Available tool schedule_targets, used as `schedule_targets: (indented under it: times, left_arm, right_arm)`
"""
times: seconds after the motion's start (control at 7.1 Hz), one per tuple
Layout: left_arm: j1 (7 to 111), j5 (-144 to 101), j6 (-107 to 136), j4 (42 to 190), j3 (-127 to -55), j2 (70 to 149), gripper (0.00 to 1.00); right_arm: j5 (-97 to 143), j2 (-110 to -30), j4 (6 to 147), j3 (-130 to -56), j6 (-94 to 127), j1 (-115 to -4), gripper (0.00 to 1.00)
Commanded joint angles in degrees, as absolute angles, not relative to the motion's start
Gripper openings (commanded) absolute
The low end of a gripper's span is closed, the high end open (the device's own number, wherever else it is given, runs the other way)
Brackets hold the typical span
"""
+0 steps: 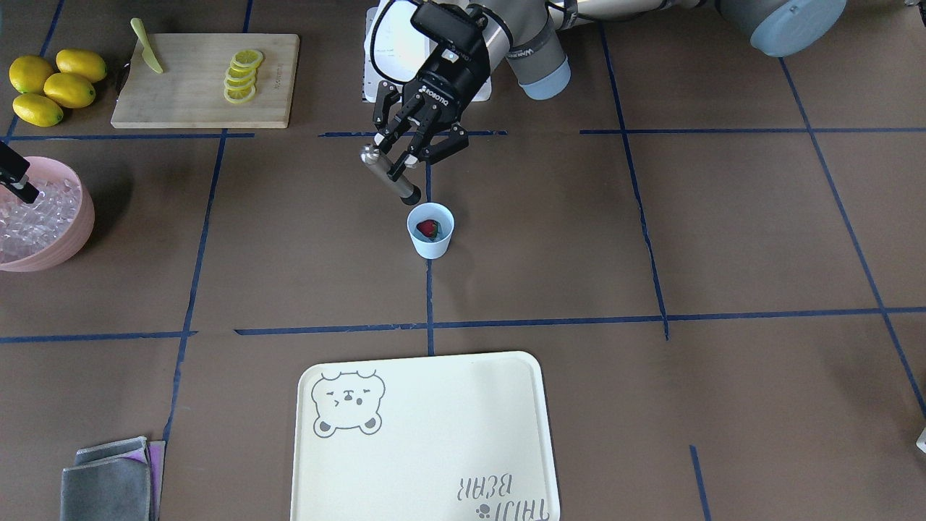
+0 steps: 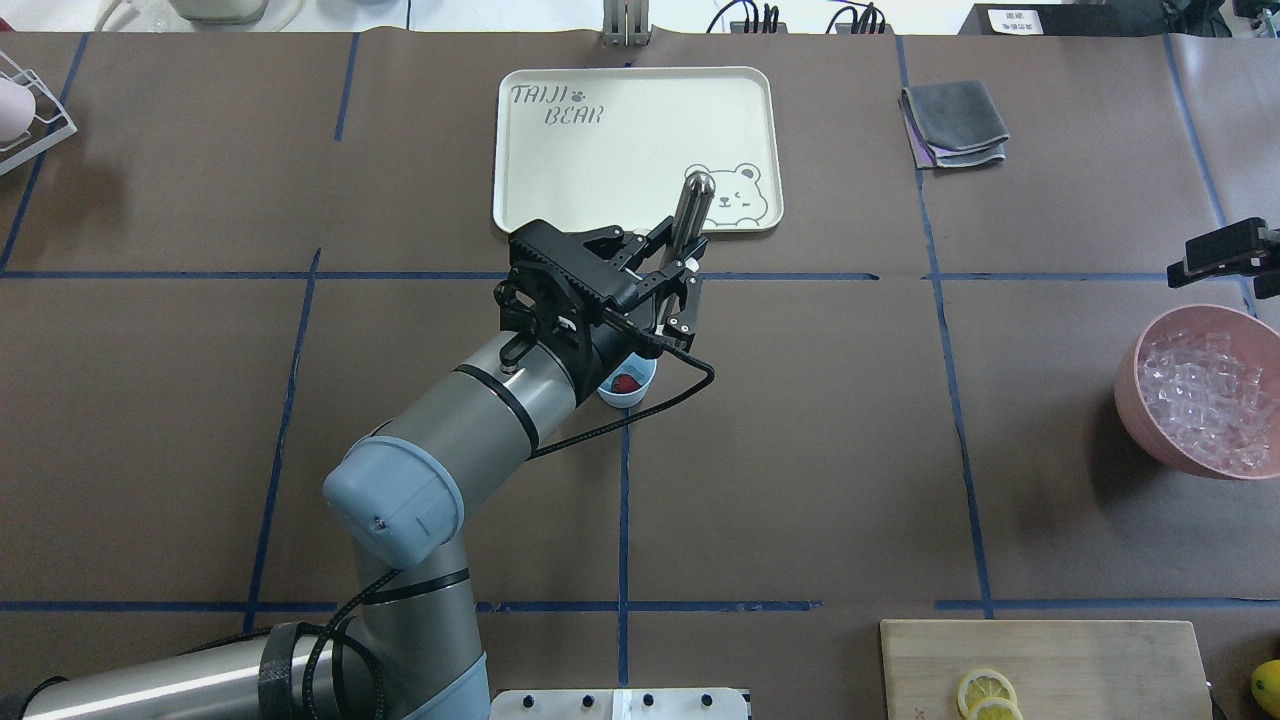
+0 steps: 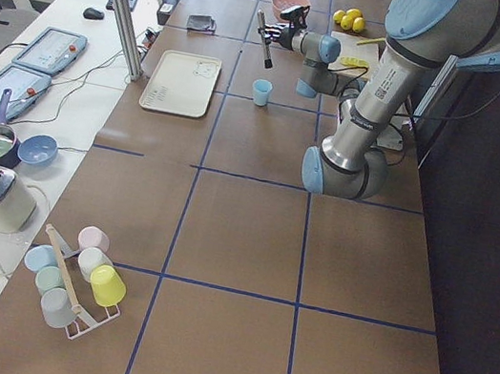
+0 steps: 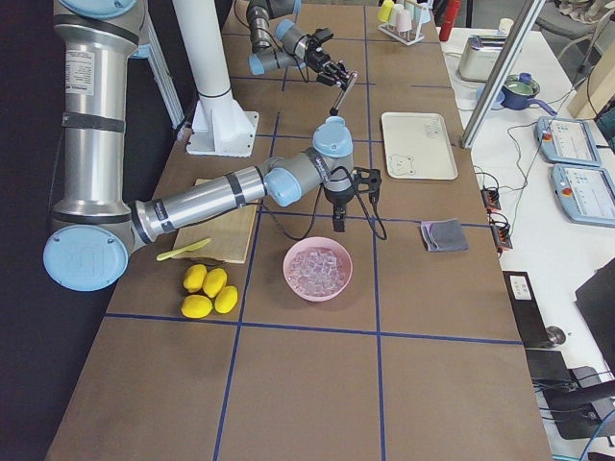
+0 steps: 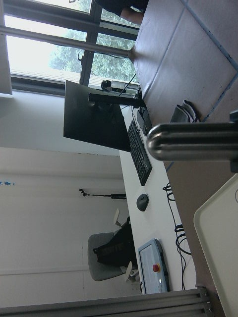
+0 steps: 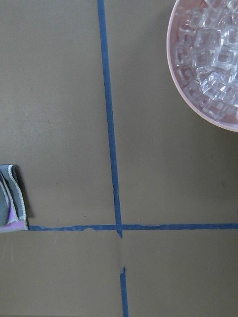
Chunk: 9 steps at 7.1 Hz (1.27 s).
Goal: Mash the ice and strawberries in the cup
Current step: 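Lift the metal rod out of the cup and withdraw the left arm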
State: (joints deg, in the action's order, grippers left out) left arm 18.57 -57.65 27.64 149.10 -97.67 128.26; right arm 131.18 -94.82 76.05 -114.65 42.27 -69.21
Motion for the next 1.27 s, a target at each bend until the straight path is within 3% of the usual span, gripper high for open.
schedule_targets:
  times: [0.0,0.56,0.99,1.13]
  left_arm:
    - [20.55,-57.48,27.60,134.10,-104.75,127.36,0.00]
    - [31.16,-71.31,35.13,127.30,-106.25,112.82,0.00]
    - [49.51,-95.89,35.95,125.61,-104.51,101.11,0.00]
    - [54.44,-105.29,35.77,117.59,-102.85,100.55,0.00]
  right_arm:
    - [131.13,-94.83,76.11,-114.61,42.28,-69.17,1.00]
    - [131.13,-94.83,76.03,-114.35,42.28,-69.17,1.00]
    - [131.13,-94.83,76.03,-114.35,42.28,-69.17,1.00]
    - [131.05,-94.83,76.03,-114.35,42.28,-69.08,1.00]
